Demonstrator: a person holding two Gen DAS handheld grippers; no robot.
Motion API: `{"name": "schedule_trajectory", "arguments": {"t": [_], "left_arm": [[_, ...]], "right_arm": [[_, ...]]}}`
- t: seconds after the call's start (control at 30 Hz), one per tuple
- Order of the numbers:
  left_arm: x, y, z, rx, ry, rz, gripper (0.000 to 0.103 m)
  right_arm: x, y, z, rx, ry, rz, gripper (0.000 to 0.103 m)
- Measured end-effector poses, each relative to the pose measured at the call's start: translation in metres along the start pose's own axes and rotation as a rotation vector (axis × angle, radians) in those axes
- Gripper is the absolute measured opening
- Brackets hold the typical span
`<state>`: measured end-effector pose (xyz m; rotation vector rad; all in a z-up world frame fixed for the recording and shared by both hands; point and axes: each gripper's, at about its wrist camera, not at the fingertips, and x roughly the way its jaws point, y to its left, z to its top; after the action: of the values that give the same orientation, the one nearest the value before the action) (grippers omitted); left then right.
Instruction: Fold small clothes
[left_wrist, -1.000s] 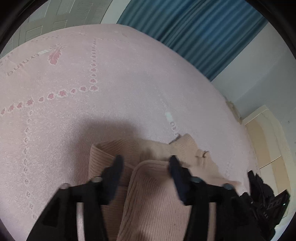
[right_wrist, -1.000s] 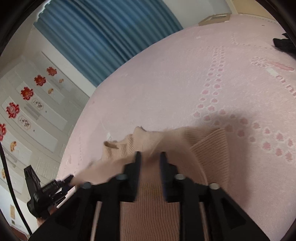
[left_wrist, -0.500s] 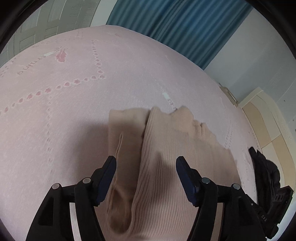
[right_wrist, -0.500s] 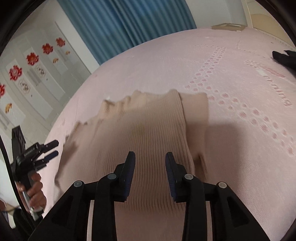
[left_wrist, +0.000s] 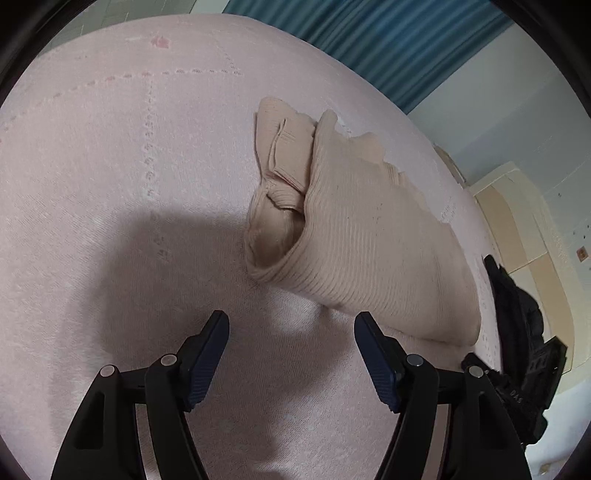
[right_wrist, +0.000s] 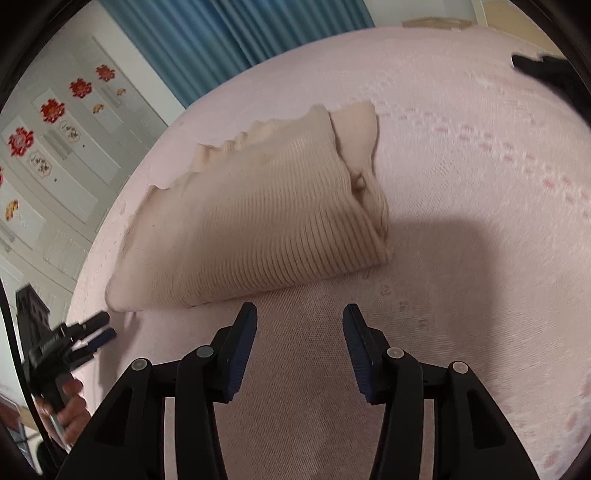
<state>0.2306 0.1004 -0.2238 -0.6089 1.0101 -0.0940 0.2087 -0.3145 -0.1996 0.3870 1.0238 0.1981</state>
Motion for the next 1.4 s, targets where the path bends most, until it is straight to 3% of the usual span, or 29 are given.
{"name": "schedule_trajectory", "arguments": {"t": [0.17,0.37,0.4,0.43,0.5,0.53,0.87,1.27,1.33,1.37,1.4], "left_arm": [[0.019,0.005,0.019,-0.094,-0.020,-0.097,0.069],[0.030,0.007,0.039,-0.126,-0.052,-0.110,0.066],[0.031,0.006,0.041,-0.125,-0.055,-0.094,0.056],[0.031,0.006,0.044,-0.120,-0.055,-0.055,0.034],[0.034,0.007,0.046,-0.114,-0.028,-0.052,0.015],[0.032,0.008,0.046,-0.118,-0.026,-0.066,0.013],[-0.023,-0.001,0.010,-0.019,-0.050,0.001,0.011],[-0.082,0.017,-0.094,-0.010,-0.021,0.015,0.012],[-0.087,0.019,-0.104,-0.005,-0.021,0.034,0.017],[-0.088,0.020,-0.105,-0.006,-0.015,0.056,0.022],[-0.089,0.021,-0.104,-0.005,-0.007,0.072,0.033]], "right_arm": [[0.011,-0.011,0.008,0.097,-0.032,0.047,0.048],[0.028,-0.027,0.028,0.240,-0.069,0.112,0.048],[0.032,-0.029,0.033,0.260,-0.072,0.114,0.046],[0.035,-0.028,0.038,0.271,-0.067,0.102,0.042],[0.039,-0.028,0.045,0.275,-0.052,0.073,0.011],[0.041,-0.027,0.047,0.275,-0.039,0.082,0.010],[-0.003,-0.013,0.028,0.208,-0.044,0.087,0.009],[-0.076,-0.026,-0.055,0.130,0.010,0.061,0.009],[-0.081,-0.029,-0.066,0.120,0.030,0.038,0.012],[-0.082,-0.030,-0.067,0.104,0.039,0.011,0.018],[-0.086,-0.030,-0.068,0.072,0.037,-0.036,0.022]]}}
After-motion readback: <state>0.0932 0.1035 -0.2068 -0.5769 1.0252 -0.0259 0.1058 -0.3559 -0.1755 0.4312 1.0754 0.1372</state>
